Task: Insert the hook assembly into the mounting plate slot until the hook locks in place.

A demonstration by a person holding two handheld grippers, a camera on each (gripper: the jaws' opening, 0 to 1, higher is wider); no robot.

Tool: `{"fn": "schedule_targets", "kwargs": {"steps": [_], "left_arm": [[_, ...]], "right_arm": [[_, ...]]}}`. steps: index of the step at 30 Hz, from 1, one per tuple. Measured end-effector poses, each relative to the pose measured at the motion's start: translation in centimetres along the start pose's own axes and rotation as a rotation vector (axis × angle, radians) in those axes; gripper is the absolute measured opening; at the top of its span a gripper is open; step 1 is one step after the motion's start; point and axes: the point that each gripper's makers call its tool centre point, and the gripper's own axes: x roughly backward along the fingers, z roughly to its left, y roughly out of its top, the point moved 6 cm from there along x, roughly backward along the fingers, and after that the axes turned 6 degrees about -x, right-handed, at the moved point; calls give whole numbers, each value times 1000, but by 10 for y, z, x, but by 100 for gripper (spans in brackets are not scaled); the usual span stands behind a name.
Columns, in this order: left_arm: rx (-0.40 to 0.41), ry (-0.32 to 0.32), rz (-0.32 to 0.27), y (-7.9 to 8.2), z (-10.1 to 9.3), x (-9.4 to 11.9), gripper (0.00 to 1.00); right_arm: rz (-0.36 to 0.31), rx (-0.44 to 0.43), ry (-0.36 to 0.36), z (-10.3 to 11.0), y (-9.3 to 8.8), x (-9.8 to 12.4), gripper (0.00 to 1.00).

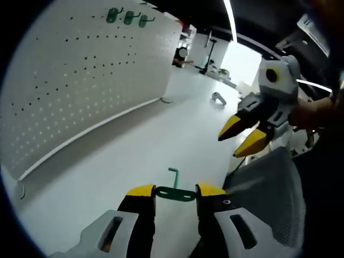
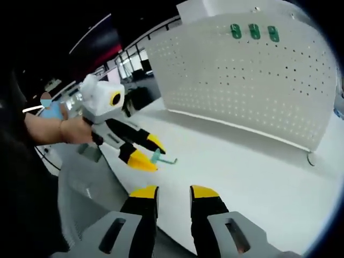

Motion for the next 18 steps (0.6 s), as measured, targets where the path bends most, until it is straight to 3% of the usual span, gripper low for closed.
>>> {"fn": "schedule_targets", "kwargs": {"steps": [4, 7, 10, 12, 15, 17, 18], "left_arm": [[-23, -43, -32, 7, -6, 9, 30], [-61, -114, -58, 13, -15, 18, 29], [-80, -189, -75, 19, -27, 25, 29], [-94, -217, -81, 22, -31, 29, 29], [-122, -250, -91, 29, -37, 34, 29], [-145, -268, -100, 33, -41, 37, 29], [-159, -278, -108, 37, -43, 39, 29]], "right_arm": [[0, -37, 62, 5, 7, -5, 22], [13, -55, 103, 8, 10, -6, 23], [15, -174, 202, 12, 12, -6, 24], [-17, -267, 249, 11, 17, -5, 24], [-10, -384, 330, 13, 22, -2, 23], [22, -406, 379, 19, 23, -1, 23], [21, -382, 369, 18, 24, -2, 22]]}}
